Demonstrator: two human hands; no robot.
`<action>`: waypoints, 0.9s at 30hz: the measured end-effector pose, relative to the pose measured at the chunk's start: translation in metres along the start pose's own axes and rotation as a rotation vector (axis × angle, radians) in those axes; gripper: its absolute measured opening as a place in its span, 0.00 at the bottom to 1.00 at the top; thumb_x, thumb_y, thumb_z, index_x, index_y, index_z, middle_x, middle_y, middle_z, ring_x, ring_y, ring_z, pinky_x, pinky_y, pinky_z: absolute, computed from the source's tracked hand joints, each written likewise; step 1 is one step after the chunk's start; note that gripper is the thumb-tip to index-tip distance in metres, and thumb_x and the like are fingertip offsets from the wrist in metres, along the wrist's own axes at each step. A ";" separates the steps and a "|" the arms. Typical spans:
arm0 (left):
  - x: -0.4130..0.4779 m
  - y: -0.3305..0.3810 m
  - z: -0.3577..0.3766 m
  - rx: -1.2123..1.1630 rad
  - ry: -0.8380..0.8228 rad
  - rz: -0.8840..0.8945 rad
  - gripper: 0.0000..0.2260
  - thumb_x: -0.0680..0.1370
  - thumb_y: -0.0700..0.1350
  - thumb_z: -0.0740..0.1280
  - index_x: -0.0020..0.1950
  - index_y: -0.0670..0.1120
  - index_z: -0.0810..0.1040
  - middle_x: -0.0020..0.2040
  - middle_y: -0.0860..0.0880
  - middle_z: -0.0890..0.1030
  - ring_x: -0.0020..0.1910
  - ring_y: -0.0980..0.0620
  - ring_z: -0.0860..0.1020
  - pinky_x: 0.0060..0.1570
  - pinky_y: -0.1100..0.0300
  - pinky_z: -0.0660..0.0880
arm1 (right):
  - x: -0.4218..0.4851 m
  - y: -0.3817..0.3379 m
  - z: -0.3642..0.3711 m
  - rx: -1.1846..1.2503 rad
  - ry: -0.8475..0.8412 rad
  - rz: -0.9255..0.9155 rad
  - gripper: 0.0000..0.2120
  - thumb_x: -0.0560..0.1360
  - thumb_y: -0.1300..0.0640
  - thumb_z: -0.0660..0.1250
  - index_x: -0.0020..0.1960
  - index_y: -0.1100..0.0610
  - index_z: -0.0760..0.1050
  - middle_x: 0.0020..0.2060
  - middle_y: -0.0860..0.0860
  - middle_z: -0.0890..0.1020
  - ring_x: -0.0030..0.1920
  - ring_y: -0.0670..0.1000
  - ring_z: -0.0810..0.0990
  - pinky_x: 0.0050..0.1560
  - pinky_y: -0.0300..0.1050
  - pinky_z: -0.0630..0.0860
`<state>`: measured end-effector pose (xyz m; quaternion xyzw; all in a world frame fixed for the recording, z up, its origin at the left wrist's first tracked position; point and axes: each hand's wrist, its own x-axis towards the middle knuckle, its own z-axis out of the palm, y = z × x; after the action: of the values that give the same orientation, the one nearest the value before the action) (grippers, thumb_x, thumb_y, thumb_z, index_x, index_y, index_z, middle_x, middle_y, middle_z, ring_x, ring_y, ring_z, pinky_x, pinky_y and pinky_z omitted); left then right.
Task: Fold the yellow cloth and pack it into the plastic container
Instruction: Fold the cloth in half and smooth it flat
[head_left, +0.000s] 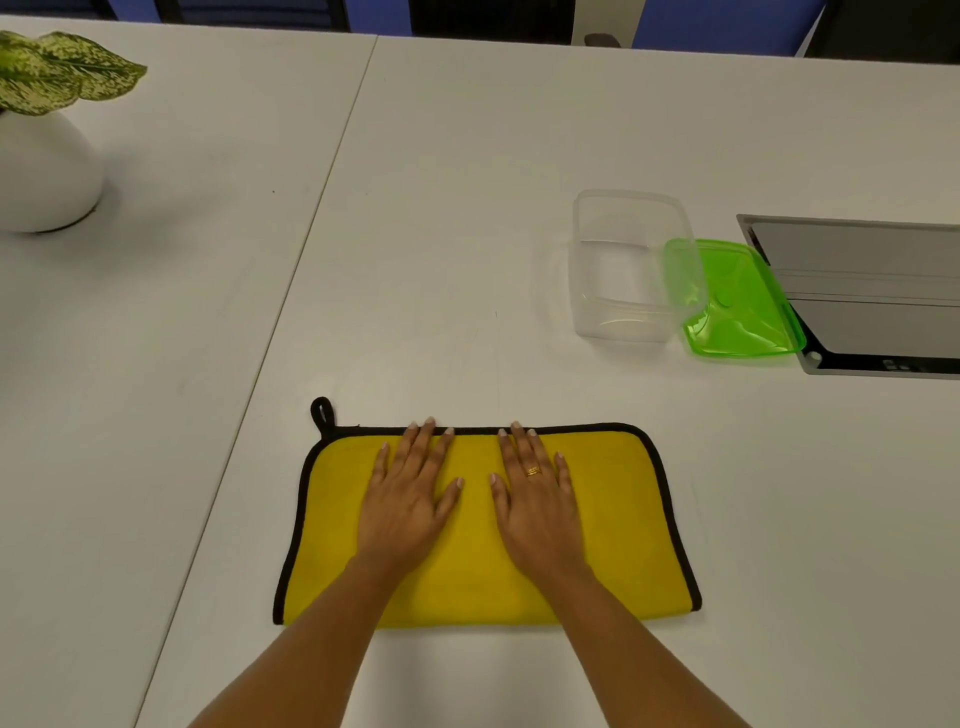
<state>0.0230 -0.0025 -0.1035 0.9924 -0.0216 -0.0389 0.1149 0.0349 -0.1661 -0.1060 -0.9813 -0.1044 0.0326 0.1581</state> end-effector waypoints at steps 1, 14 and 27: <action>-0.003 -0.008 -0.001 0.010 -0.003 -0.026 0.30 0.75 0.65 0.38 0.74 0.55 0.41 0.77 0.54 0.46 0.74 0.55 0.40 0.73 0.53 0.42 | -0.002 0.008 -0.003 -0.010 0.001 0.023 0.26 0.80 0.46 0.48 0.75 0.50 0.46 0.76 0.47 0.52 0.76 0.47 0.46 0.73 0.47 0.41; -0.026 -0.054 -0.021 -0.006 -0.014 -0.167 0.39 0.67 0.70 0.25 0.73 0.51 0.37 0.78 0.51 0.45 0.76 0.53 0.43 0.74 0.50 0.40 | -0.019 0.081 -0.035 -0.072 0.041 0.269 0.26 0.80 0.49 0.52 0.75 0.56 0.52 0.76 0.52 0.56 0.76 0.51 0.54 0.75 0.57 0.50; -0.053 0.054 0.000 -0.104 0.040 -0.091 0.22 0.82 0.51 0.43 0.75 0.47 0.50 0.77 0.48 0.51 0.74 0.49 0.40 0.72 0.56 0.33 | -0.045 -0.036 -0.004 0.091 -0.070 0.055 0.25 0.81 0.53 0.49 0.76 0.54 0.47 0.77 0.50 0.47 0.77 0.52 0.42 0.73 0.47 0.34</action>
<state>-0.0314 -0.0525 -0.0877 0.9856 0.0278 -0.0251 0.1647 -0.0161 -0.1437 -0.0894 -0.9739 -0.0815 0.0759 0.1980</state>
